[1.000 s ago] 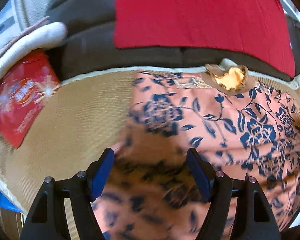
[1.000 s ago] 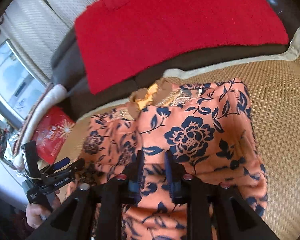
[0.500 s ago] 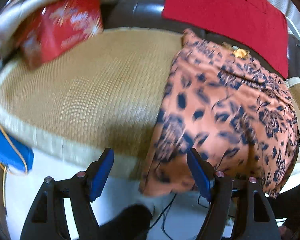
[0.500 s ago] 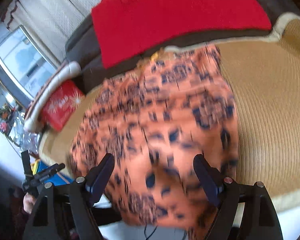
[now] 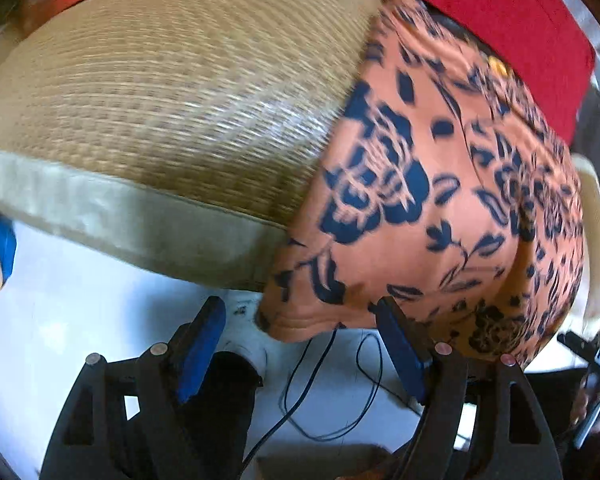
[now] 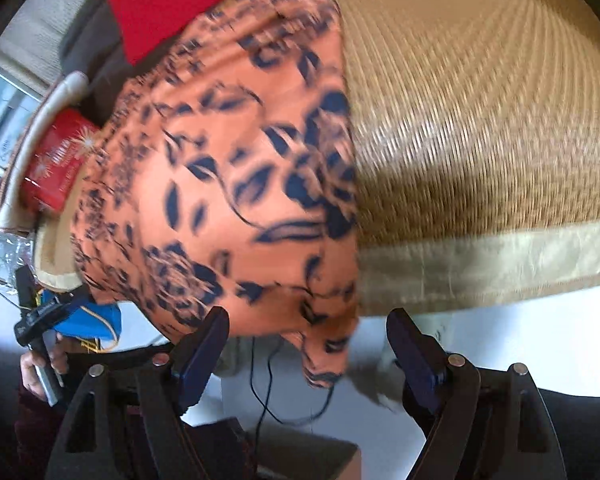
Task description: Fold small clothes
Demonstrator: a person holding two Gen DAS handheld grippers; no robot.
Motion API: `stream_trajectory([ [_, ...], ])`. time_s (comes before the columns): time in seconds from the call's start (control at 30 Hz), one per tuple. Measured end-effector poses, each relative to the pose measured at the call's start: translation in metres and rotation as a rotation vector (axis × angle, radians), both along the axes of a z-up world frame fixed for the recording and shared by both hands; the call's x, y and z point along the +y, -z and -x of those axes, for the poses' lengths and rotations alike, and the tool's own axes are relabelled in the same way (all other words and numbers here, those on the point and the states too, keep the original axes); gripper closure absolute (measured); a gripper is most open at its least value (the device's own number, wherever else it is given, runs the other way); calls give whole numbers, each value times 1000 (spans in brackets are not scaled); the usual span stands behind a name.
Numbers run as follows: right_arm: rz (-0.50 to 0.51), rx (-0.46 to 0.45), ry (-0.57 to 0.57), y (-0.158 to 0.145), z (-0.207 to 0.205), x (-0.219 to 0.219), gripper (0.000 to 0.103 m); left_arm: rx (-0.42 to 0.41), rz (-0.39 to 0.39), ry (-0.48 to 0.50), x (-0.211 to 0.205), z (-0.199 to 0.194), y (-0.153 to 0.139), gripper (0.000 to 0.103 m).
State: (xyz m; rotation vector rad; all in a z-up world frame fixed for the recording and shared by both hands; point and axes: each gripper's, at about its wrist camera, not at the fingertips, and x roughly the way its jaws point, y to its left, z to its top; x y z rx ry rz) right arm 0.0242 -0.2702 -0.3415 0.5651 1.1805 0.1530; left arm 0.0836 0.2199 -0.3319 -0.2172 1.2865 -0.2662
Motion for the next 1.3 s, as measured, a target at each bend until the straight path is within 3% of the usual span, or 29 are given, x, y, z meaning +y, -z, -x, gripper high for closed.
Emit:
stream_trajectory([
  [0.07, 4, 33, -18, 11, 0, 0, 19, 8, -27, 2, -4, -3, 5, 25],
  [0.17, 11, 59, -36, 22, -1, 1, 19, -15, 10, -12, -2, -2, 4, 27],
  [0.23, 29, 69, -42, 28, -4, 3, 19, -54, 54, -11, 1, 0, -3, 49],
  [0.27, 33, 75, -44, 32, -6, 5, 19, -61, 66, -3, 2, 0, -4, 54],
  [0.43, 55, 109, -57, 55, -19, 17, 19, -24, 42, -17, -9, -7, 3, 54],
  [0.5, 64, 93, -49, 60, -21, 21, 20, -3, 50, -31, -5, -5, 13, 48],
  [0.57, 79, 75, -59, 64, -23, 24, 29, 14, 69, -47, -1, -1, 19, 45],
  [0.63, 62, 58, -83, 59, -20, 29, 73, 9, 77, -36, -3, 3, 21, 47],
  [0.67, 60, 49, -81, 56, -17, 29, 75, -3, 82, -23, -3, 2, 21, 49],
  [0.73, 31, 37, -70, 47, -10, 27, 91, -15, 95, 3, -4, -3, 23, 94],
  [0.77, 10, 23, -68, 41, -6, 25, 91, -19, 107, 11, -3, -1, 23, 97],
  [0.87, -71, -74, -68, 11, 10, 18, 92, -58, 136, 34, -6, 5, 12, 97],
  [0.97, -174, -182, -60, -18, 24, 9, 92, -109, 214, 74, -8, 14, -6, 98],
  [1.1, -233, -283, -48, -62, 31, -7, 92, -185, 291, 133, -7, 24, -40, 98],
  [1.23, -311, -416, 15, -106, 34, -29, 92, -209, 409, 127, 1, 9, -68, 98],
  [1.3, -340, -477, 45, -128, 23, -41, 92, -241, 426, 126, 3, 0, -86, 98],
])
